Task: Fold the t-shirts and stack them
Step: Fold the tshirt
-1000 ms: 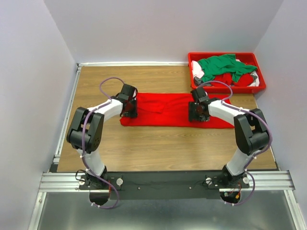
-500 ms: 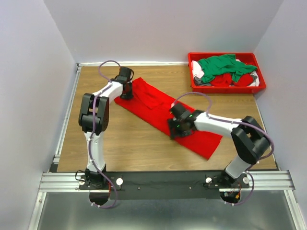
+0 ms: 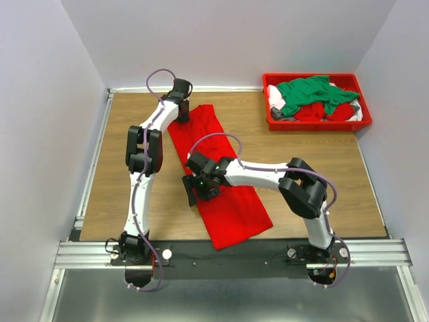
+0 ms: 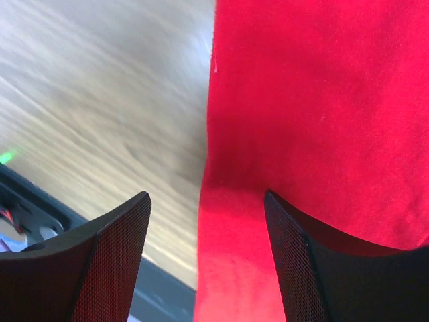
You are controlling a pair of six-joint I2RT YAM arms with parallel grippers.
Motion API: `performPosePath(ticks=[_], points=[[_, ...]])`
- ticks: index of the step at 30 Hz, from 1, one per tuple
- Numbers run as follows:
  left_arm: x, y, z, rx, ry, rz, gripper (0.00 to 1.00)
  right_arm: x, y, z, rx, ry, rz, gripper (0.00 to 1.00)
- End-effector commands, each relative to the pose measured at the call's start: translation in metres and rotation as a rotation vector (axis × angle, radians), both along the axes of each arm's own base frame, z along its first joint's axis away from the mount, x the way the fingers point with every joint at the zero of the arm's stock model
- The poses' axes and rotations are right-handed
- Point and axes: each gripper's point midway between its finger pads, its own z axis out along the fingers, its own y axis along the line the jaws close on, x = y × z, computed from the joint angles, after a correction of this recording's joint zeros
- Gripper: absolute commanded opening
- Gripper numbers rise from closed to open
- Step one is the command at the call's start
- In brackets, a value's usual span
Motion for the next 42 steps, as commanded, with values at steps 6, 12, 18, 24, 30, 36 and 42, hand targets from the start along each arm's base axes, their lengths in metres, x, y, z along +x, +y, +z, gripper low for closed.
performPosePath(ticks=[6,12,18,24,30,36,42], points=[[0.015,0.016,0.127,0.016,-0.233,0.057,0.35,0.021,0.000,0.058,0.041,-0.164,0.027,0.78],[-0.057,0.036,0.253,-0.036,-0.451,0.101,0.40,0.038,-0.050,0.079,-0.005,-0.284,-0.087,0.84],[-0.171,0.061,0.310,-0.100,-0.654,0.121,0.78,0.060,-0.083,0.097,-0.014,-0.353,-0.164,0.86],[-0.254,0.073,0.306,-0.213,-0.762,0.155,0.99,0.066,-0.098,0.100,-0.019,-0.365,-0.191,0.86],[-0.287,0.033,0.273,-0.374,-0.772,-0.065,0.96,0.063,-0.113,0.088,-0.060,-0.362,-0.202,0.86],[-0.276,0.005,0.241,-0.540,-0.676,-0.061,0.91,0.060,-0.125,0.073,-0.097,-0.339,-0.208,0.86],[-0.217,-0.036,0.182,-0.398,-0.416,-0.036,0.93,0.035,-0.118,0.036,-0.110,-0.193,-0.161,0.86]])
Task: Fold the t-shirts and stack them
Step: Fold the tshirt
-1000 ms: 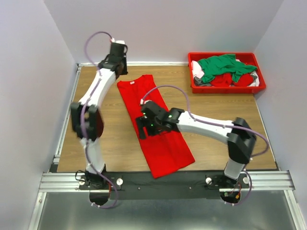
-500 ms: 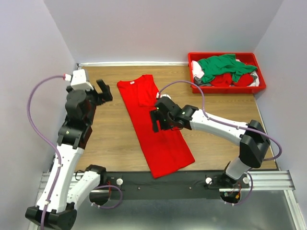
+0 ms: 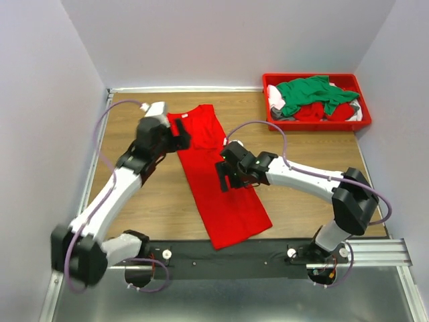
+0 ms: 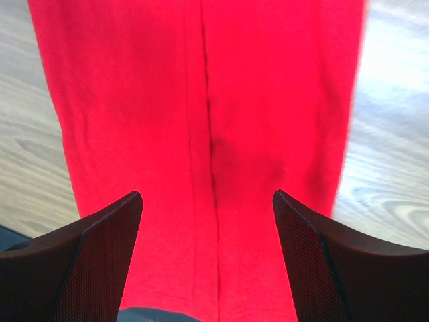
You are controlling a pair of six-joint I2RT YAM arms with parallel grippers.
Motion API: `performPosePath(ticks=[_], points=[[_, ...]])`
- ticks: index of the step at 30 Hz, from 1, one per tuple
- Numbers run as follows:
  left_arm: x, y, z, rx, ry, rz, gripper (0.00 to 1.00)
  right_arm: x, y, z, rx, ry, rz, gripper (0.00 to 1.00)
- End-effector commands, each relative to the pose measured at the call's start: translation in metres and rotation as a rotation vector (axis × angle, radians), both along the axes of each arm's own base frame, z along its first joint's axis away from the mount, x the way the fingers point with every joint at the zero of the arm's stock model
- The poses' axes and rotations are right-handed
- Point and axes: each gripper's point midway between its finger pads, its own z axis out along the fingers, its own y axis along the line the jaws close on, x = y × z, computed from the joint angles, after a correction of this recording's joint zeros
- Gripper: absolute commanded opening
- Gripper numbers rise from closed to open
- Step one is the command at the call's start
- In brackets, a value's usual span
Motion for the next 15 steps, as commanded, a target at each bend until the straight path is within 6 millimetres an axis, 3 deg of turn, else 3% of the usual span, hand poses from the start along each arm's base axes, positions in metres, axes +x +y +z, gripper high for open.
performPosePath(ticks=[1,3,4,5,7,9,10,12,13,15], points=[[0.033,-0.031,-0.041,0.068,0.143,-0.010,0.93,-0.020,0.002,-0.026,-0.017,0.096,0.019,0.86],[0.050,-0.041,-0.044,0.077,0.160,-0.022,0.93,-0.024,0.006,-0.034,-0.025,0.112,0.027,0.86],[0.058,-0.045,-0.070,0.111,0.224,-0.028,0.93,-0.028,0.009,-0.035,-0.023,0.116,0.041,0.86],[0.072,-0.049,-0.065,0.126,0.213,-0.021,0.93,-0.028,0.010,-0.038,-0.030,0.119,0.044,0.86],[0.085,-0.053,-0.081,0.160,0.257,-0.025,0.91,-0.029,0.009,-0.042,-0.044,0.121,0.043,0.86],[0.101,-0.058,-0.108,0.210,0.328,-0.030,0.90,-0.029,0.008,-0.045,-0.053,0.121,0.040,0.86],[0.102,-0.058,-0.136,0.249,0.397,-0.039,0.86,-0.031,0.009,-0.046,-0.053,0.126,0.041,0.86],[0.116,-0.062,-0.140,0.262,0.397,-0.039,0.84,-0.033,0.010,-0.052,-0.064,0.137,0.047,0.86],[0.119,-0.063,-0.157,0.283,0.430,-0.043,0.84,-0.034,0.010,-0.054,-0.066,0.141,0.047,0.86],[0.127,-0.066,-0.173,0.301,0.460,-0.049,0.84,-0.035,0.010,-0.060,-0.080,0.148,0.045,0.86]])
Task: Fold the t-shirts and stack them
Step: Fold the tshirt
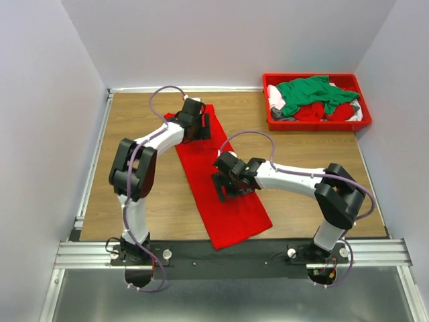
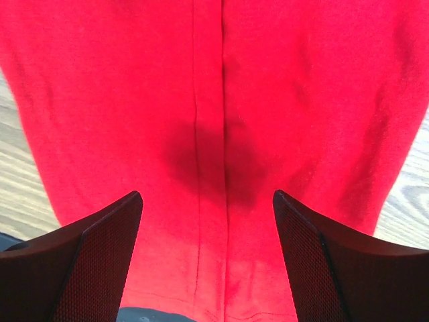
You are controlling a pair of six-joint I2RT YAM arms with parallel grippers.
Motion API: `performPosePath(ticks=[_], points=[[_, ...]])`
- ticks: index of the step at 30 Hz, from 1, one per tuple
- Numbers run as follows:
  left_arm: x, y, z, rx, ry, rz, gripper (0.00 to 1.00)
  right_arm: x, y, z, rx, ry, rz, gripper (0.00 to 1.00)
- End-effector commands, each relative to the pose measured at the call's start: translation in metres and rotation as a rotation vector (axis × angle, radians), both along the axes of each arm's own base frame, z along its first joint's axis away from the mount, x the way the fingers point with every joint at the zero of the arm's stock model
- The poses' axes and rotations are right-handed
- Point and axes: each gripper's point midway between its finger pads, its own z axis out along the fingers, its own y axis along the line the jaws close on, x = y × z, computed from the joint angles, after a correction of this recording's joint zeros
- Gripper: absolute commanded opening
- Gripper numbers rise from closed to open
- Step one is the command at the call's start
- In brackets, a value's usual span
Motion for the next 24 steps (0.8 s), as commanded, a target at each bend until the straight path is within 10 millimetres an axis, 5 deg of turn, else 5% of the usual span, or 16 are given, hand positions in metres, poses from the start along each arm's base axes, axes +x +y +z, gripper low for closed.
performPosePath(ticks=[1,12,15,16,17,20,24], points=[[0.005,0.005,-0.034,0.094,0.092,-0.010,0.84,-0.005,0.002,-0.016,-0.021,0.029,-0.007,0.86],[0.034,-0.006,-0.085,0.172,0.188,-0.069,0.80,0.012,0.005,-0.042,-0.087,0.001,-0.050,0.85],[0.068,-0.015,-0.079,0.183,0.144,-0.068,0.81,0.026,0.009,-0.047,-0.117,-0.037,-0.056,0.85],[0.066,-0.014,-0.091,0.194,0.164,-0.073,0.81,0.028,0.011,-0.048,-0.118,-0.037,-0.056,0.85],[0.079,-0.018,-0.079,0.183,0.135,-0.072,0.82,0.031,0.013,-0.049,-0.118,-0.038,-0.058,0.85],[0.094,-0.021,-0.084,0.187,0.123,-0.078,0.84,0.042,0.024,-0.053,-0.114,-0.048,-0.067,0.85],[0.122,-0.030,-0.051,0.158,0.020,-0.078,0.88,0.055,0.039,-0.044,-0.079,-0.070,-0.083,0.85]])
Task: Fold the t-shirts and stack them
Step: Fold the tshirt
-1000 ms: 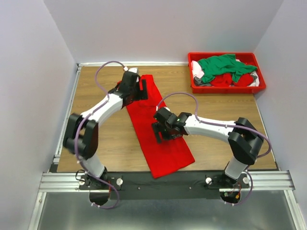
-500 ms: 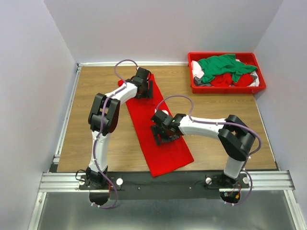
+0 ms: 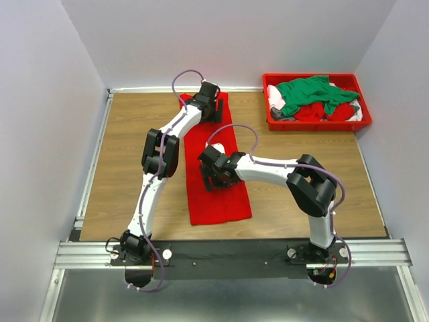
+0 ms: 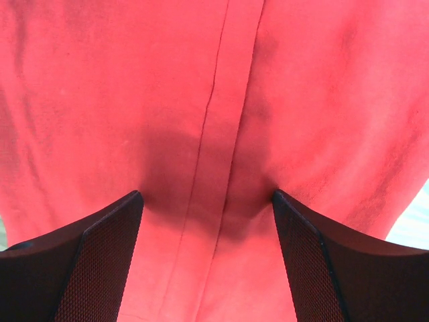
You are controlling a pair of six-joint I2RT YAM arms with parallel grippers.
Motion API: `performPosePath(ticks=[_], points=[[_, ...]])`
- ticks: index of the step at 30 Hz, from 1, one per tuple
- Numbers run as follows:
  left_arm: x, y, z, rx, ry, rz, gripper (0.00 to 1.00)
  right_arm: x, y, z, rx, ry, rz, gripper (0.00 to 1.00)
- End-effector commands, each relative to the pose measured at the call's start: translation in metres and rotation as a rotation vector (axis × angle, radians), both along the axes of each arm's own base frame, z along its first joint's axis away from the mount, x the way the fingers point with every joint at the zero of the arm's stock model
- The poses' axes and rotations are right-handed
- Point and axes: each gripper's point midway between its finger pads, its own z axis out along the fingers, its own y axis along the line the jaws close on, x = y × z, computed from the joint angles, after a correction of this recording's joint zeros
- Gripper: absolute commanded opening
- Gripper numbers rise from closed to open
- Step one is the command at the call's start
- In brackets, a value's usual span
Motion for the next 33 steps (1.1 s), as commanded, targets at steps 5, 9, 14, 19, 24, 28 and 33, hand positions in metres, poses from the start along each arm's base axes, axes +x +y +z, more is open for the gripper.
performPosePath(ticks=[5,9,14,19,24,28,33], points=[[0.010,0.008,0.080,-0.016,-0.121,0.004,0.91,0.014,0.015,0.033,0.087,-0.052,0.005,0.88],[-0.009,0.024,0.162,-0.060,-0.238,0.072,0.91,0.006,0.005,0.076,0.161,-0.099,0.006,0.88],[-0.088,0.053,0.200,-0.092,-0.221,0.126,0.91,-0.018,-0.031,0.093,0.225,-0.051,-0.053,0.86],[-0.189,0.090,0.139,-0.038,-0.061,0.158,0.90,-0.053,-0.083,0.065,0.225,0.056,-0.144,0.77],[-0.272,0.088,0.125,-0.165,0.017,0.126,0.86,-0.087,-0.095,0.052,0.269,0.168,-0.155,0.69],[-0.337,0.091,0.072,-0.152,0.191,0.127,0.83,-0.096,-0.103,0.039,0.244,0.199,-0.158,0.54],[-0.377,0.075,0.046,-0.210,0.293,0.086,0.69,-0.097,-0.111,0.023,0.213,0.210,-0.180,0.45]])
